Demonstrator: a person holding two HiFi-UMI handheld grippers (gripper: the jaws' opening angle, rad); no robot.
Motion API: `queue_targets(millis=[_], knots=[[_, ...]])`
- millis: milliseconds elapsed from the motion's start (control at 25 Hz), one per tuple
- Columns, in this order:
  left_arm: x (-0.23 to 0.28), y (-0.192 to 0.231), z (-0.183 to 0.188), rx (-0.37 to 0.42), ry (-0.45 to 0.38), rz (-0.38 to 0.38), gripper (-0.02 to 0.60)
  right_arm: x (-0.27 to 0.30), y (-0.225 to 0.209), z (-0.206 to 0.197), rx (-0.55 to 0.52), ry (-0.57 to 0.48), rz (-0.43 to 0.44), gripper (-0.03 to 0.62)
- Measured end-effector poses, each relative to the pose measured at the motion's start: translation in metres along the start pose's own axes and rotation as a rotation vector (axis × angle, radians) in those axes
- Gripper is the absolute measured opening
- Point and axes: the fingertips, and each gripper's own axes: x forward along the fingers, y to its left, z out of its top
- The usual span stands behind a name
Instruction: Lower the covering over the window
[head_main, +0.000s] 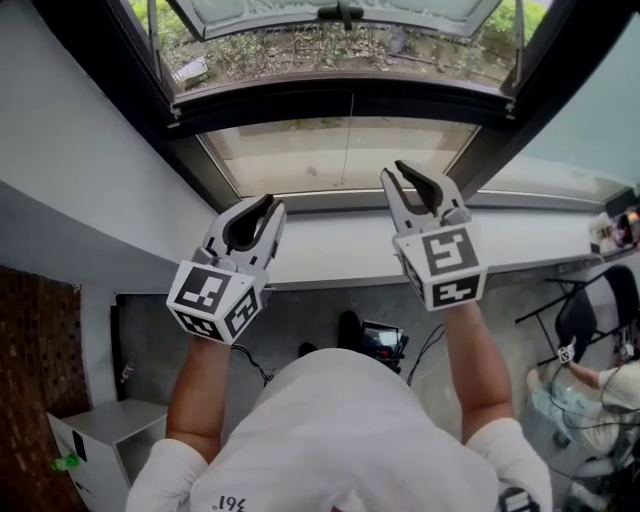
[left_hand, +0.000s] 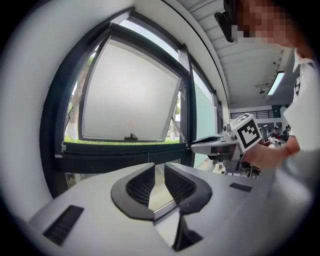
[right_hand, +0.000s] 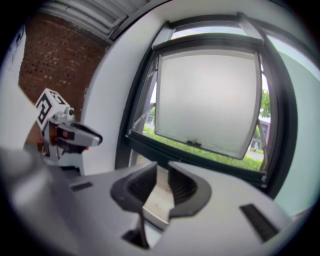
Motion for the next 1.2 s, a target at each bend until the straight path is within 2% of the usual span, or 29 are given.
queue_targets(millis=[200,440,840,1200], knots=[[-0.031,-0.013,-0.021,-0.077,0.004,-0.027,0.064,-0.022,0.037,-0.007,0.061,-0.01,0.0,0.078],[-0.062,-0.03,-0.043,-0.121,0.022,-0.057,0.058,-0.047,0.069,-0.019,0.061,0.003,-0.01,0.077],[-0.094,-0.05,-0.059,-0.146,0.031,-0.089,0.054,-0.082,0.089,-0.038,0.187,0.019,-0.015,0.071],[-0.101,-0.058,-0.067,-0.136,0.055,-0.049,0.052,-0.098,0.097,-0.062,0.234,0.051,0.029,0.061]])
